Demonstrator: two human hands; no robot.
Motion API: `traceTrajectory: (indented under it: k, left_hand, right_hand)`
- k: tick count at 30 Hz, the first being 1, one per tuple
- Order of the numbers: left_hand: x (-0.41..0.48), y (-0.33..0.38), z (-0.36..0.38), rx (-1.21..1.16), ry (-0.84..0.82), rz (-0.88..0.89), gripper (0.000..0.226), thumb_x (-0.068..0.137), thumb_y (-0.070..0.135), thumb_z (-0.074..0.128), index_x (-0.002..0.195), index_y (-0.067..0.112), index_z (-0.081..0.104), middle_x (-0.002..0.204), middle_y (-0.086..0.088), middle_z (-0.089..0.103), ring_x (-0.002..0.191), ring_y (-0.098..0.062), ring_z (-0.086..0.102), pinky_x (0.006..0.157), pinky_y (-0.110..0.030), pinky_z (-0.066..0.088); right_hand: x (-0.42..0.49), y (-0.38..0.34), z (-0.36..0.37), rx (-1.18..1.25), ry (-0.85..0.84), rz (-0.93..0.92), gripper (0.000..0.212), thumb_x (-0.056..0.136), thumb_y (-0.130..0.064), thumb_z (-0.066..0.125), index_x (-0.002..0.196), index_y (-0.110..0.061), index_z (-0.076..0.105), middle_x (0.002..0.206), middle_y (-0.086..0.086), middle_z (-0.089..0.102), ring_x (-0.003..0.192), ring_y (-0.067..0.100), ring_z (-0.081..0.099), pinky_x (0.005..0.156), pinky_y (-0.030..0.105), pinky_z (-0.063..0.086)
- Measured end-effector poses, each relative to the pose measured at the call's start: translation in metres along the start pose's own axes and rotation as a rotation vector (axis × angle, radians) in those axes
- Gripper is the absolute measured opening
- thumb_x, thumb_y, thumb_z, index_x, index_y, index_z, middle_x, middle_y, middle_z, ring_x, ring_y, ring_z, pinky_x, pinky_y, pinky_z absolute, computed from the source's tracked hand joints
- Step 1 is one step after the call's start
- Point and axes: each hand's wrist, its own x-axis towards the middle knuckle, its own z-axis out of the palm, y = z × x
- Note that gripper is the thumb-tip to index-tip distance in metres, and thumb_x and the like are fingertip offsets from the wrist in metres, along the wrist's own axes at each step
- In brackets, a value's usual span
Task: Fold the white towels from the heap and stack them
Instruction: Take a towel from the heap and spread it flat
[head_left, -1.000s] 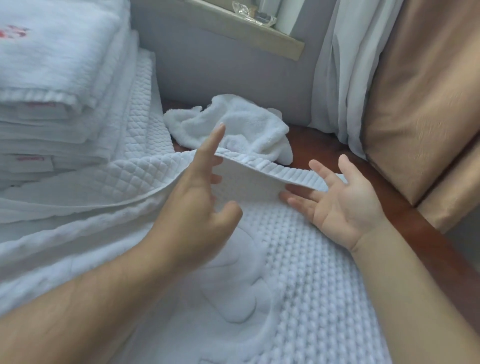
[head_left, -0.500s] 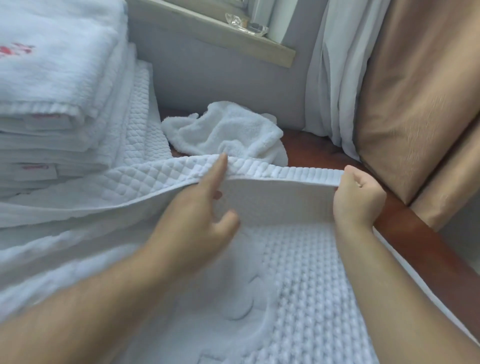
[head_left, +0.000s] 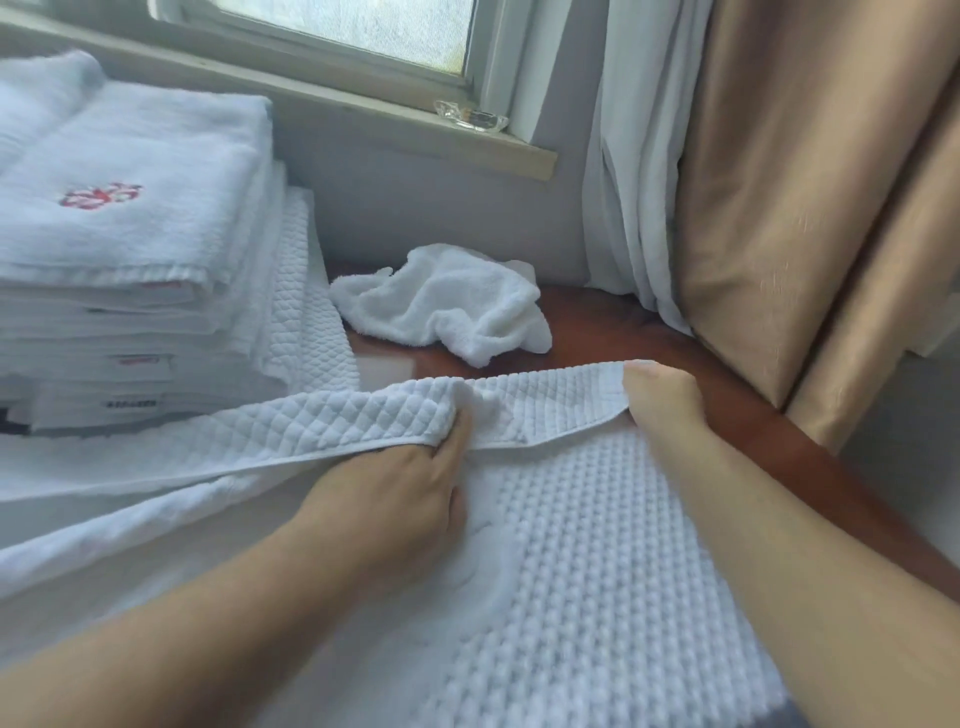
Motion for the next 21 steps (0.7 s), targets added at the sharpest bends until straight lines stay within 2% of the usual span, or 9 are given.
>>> traceTrajectory:
  k: [3, 6, 10, 11, 14, 16, 17, 18, 21]
  left_hand:
    - [0.004, 0.010, 0.004, 0.065, -0.053, -0.079, 0.073, 0.103, 0.026, 0.031, 0.159, 0.014, -0.014, 0.115, -0.001, 0.063, 0.101, -0.023, 0.060, 0.071, -0.036, 0.041]
    - [0.006, 0.023, 0.008, -0.104, -0.003, -0.249, 0.078, 0.098, 0.021, 0.038, 0.160, 0.028, -0.008, 0.109, 0.002, 0.061, 0.099, -0.025, 0.061, 0.069, -0.035, 0.040]
    - [0.000, 0.029, 0.005, -0.298, 0.200, -0.234, 0.064, 0.095, 0.021, 0.050, 0.154, 0.038, 0.031, 0.108, 0.001, 0.066, 0.099, -0.025, 0.062, 0.078, -0.037, 0.050]
    - [-0.001, 0.028, 0.005, -0.312, 0.230, -0.187, 0.060, 0.094, 0.019, 0.054, 0.150, 0.036, 0.041, 0.103, -0.002, 0.069, 0.094, -0.028, 0.064, 0.073, -0.039, 0.052]
    - [-0.002, 0.027, 0.002, -0.302, 0.320, -0.034, 0.044, 0.087, 0.011, 0.065, 0.129, 0.026, 0.068, 0.086, -0.009, 0.075, 0.072, -0.035, 0.069, 0.053, -0.042, 0.054]
    - [-0.003, 0.030, -0.001, -0.288, 0.469, 0.053, 0.029, 0.088, 0.019, 0.059, 0.109, 0.020, 0.078, 0.078, -0.008, 0.076, 0.061, -0.031, 0.070, 0.045, -0.036, 0.053]
    - [-0.004, 0.030, -0.002, -0.289, 0.517, 0.081, 0.030, 0.088, 0.024, 0.055, 0.103, 0.019, 0.080, 0.077, -0.007, 0.076, 0.060, -0.028, 0.071, 0.045, -0.033, 0.053]
    - [-0.004, 0.030, -0.003, -0.306, 0.514, 0.093, 0.031, 0.089, 0.027, 0.052, 0.100, 0.019, 0.080, 0.075, -0.006, 0.076, 0.060, -0.028, 0.071, 0.045, -0.033, 0.053]
    - [-0.007, 0.034, -0.003, -0.296, 0.290, -0.005, 0.016, 0.095, 0.028, 0.052, 0.103, 0.024, 0.065, 0.071, -0.003, 0.067, 0.065, -0.033, 0.064, 0.050, -0.041, 0.051]
  right_hand:
    - [-0.003, 0.009, -0.025, -0.156, -0.088, -0.182, 0.024, 0.090, -0.019, 0.050, 0.068, -0.019, 0.040, 0.070, -0.002, 0.046, 0.069, 0.020, 0.046, 0.061, 0.040, 0.040]
    - [-0.022, 0.036, -0.032, -0.067, 0.003, -0.299, 0.030, 0.088, -0.027, 0.048, 0.067, -0.015, 0.030, 0.059, -0.007, 0.029, 0.052, 0.012, 0.025, 0.055, 0.037, 0.022]
    - [-0.023, 0.049, -0.027, 0.068, 0.146, -0.249, 0.042, 0.090, -0.036, 0.053, 0.071, -0.005, 0.032, 0.058, -0.007, 0.029, 0.053, 0.009, 0.024, 0.047, 0.030, 0.024]
    - [-0.021, 0.049, -0.027, 0.081, 0.169, -0.241, 0.048, 0.090, -0.038, 0.053, 0.063, 0.002, 0.049, 0.060, -0.003, 0.030, 0.055, 0.011, 0.025, 0.049, 0.031, 0.024]
    - [-0.016, 0.055, -0.027, 0.165, 0.214, -0.264, 0.051, 0.090, -0.043, 0.054, 0.060, -0.008, 0.032, 0.059, -0.005, 0.023, 0.055, 0.010, 0.021, 0.050, 0.030, 0.019]
    - [-0.011, 0.061, -0.028, 0.204, 0.271, -0.250, 0.050, 0.091, -0.042, 0.056, 0.061, -0.002, 0.054, 0.059, -0.013, 0.027, 0.054, 0.006, 0.026, 0.053, 0.030, 0.024]
    - [-0.009, 0.063, -0.028, 0.231, 0.292, -0.230, 0.044, 0.090, -0.040, 0.057, 0.066, -0.011, 0.034, 0.056, -0.016, 0.031, 0.052, 0.004, 0.031, 0.056, 0.028, 0.029]
    - [-0.009, 0.063, -0.028, 0.254, 0.307, -0.199, 0.037, 0.089, -0.037, 0.057, 0.054, -0.029, 0.048, 0.054, -0.024, 0.037, 0.053, 0.000, 0.039, 0.060, 0.026, 0.035]
    - [-0.007, 0.057, -0.028, 0.255, 0.266, -0.106, 0.012, 0.089, -0.030, 0.059, 0.086, -0.031, 0.070, 0.089, -0.026, 0.066, 0.084, 0.001, 0.061, 0.079, 0.025, 0.045]
